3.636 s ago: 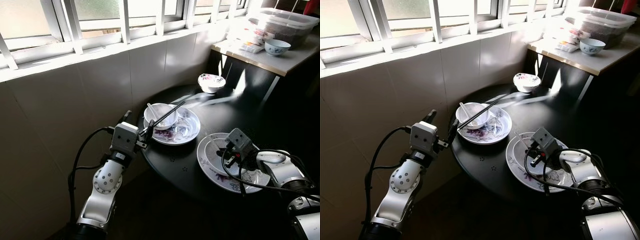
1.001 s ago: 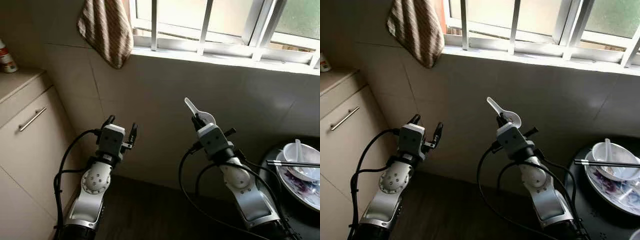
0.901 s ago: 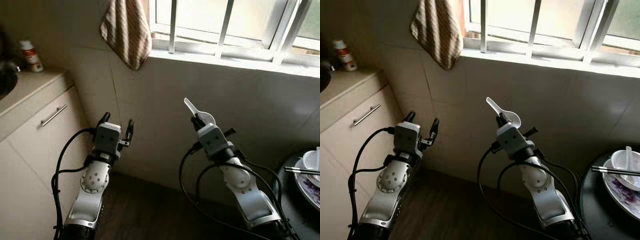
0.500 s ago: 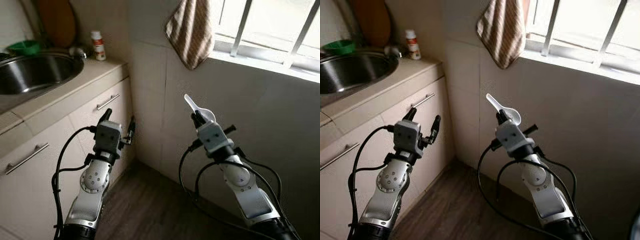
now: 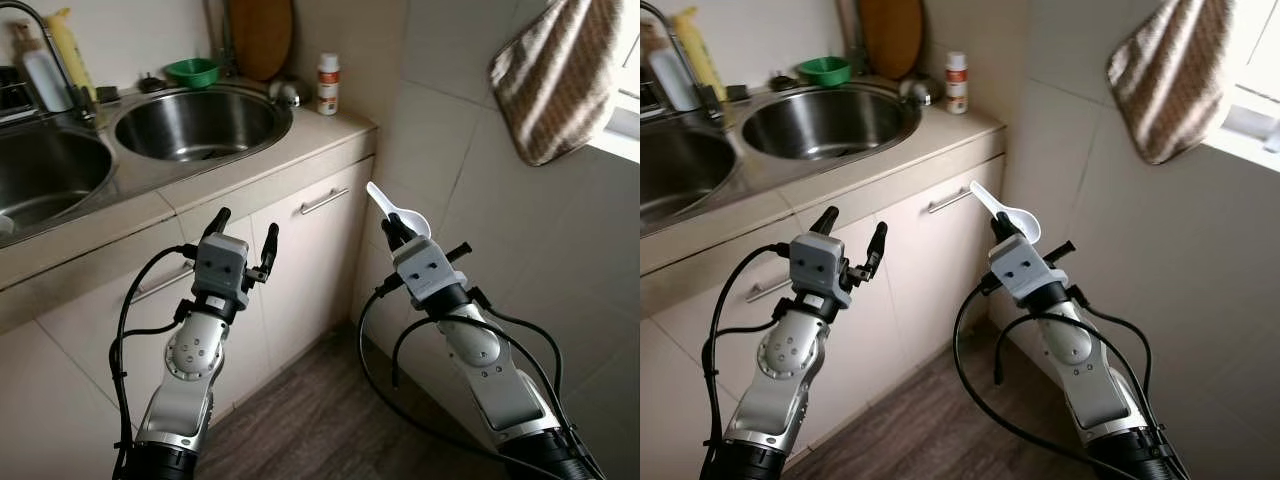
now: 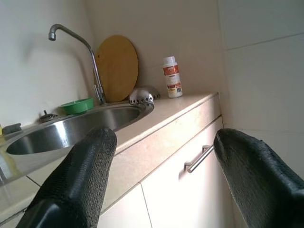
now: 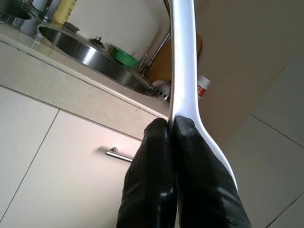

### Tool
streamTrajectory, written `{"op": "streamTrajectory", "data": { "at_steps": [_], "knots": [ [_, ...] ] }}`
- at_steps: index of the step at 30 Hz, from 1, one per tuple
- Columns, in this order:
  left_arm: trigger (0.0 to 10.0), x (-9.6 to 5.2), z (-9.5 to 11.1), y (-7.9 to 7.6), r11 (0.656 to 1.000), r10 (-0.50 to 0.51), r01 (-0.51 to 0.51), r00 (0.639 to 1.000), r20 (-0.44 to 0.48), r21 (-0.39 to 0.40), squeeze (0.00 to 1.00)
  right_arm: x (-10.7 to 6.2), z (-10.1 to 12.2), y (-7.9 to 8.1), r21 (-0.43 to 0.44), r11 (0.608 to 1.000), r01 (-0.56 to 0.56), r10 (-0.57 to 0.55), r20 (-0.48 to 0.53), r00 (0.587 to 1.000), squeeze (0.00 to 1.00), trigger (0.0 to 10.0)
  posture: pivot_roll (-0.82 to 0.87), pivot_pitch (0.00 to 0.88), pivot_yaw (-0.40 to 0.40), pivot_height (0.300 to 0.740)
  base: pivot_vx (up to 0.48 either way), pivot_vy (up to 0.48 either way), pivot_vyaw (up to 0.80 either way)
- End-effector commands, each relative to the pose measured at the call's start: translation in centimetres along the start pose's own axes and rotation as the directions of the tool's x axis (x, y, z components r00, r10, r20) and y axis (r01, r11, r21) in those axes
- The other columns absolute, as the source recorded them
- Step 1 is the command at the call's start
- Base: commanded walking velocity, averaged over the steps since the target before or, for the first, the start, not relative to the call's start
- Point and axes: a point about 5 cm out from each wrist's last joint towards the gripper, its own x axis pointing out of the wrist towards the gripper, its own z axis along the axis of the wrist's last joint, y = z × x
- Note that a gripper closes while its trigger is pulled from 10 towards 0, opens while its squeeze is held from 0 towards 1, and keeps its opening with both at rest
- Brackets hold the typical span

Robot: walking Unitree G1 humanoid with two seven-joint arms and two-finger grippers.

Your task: Kitchen organization

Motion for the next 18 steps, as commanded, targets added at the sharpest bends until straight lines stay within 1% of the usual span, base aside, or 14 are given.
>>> {"op": "streamTrajectory", "data": {
  "at_steps": [1,2,5,8,11,12,16,18],
  "knots": [
    [10.0,-0.04,0.11,0.13,1.000,-0.004,0.004,1.000,0.003,0.011,0.00,0.04,0.22,-0.25,-0.004,1.000,0.012,-0.012,0.013,1.000,0.00,0.0,0.07,0.000,-0.022,0.740,0.000,0.480,0.80],
    [10.0,-0.03,0.17,0.14,1.000,-0.005,0.005,1.000,0.009,0.016,0.00,0.05,0.23,-0.24,-0.004,1.000,0.012,-0.012,0.014,1.000,0.00,0.0,0.07,0.000,-0.022,0.740,0.000,0.480,0.80],
    [10.0,-0.02,0.29,0.24,1.000,0.002,-0.002,1.000,0.016,0.024,0.00,0.07,0.26,-0.20,-0.002,1.000,0.012,-0.012,0.017,1.000,0.00,0.0,0.07,0.000,-0.022,0.740,0.000,0.000,0.80],
    [10.0,0.03,0.12,0.11,1.000,-0.015,0.015,1.000,-0.005,0.016,0.00,0.13,0.31,-0.21,-0.001,1.000,0.014,-0.014,0.021,1.000,0.00,0.0,0.07,0.000,-0.022,0.740,0.000,0.000,0.80],
    [10.0,0.05,0.27,0.24,1.000,0.000,0.000,1.000,0.009,0.009,0.00,0.28,0.46,-0.32,0.000,1.000,0.019,-0.019,0.028,0.999,0.00,0.0,0.07,0.000,-0.021,0.740,0.000,0.000,0.80],
    [10.0,0.05,0.48,0.30,1.000,0.001,-0.002,1.000,0.027,0.022,0.00,0.38,0.58,-0.39,0.000,1.000,0.022,-0.022,0.033,0.999,0.00,0.0,0.07,0.000,-0.020,0.740,0.000,0.000,0.80],
    [10.0,0.06,0.82,0.33,1.000,0.000,-0.001,0.998,0.057,0.018,0.00,0.59,0.74,-0.48,0.000,1.000,0.027,-0.027,0.041,0.999,0.00,0.0,0.07,0.000,-0.021,0.740,0.000,0.000,0.80],
    [10.0,0.13,0.73,0.36,1.000,0.000,-0.001,0.999,0.040,0.029,0.00,0.64,0.78,-0.49,-0.001,1.000,0.028,-0.028,0.044,0.999,0.00,0.0,0.07,0.000,-0.022,0.740,0.000,0.000,0.80]
  ]
}}
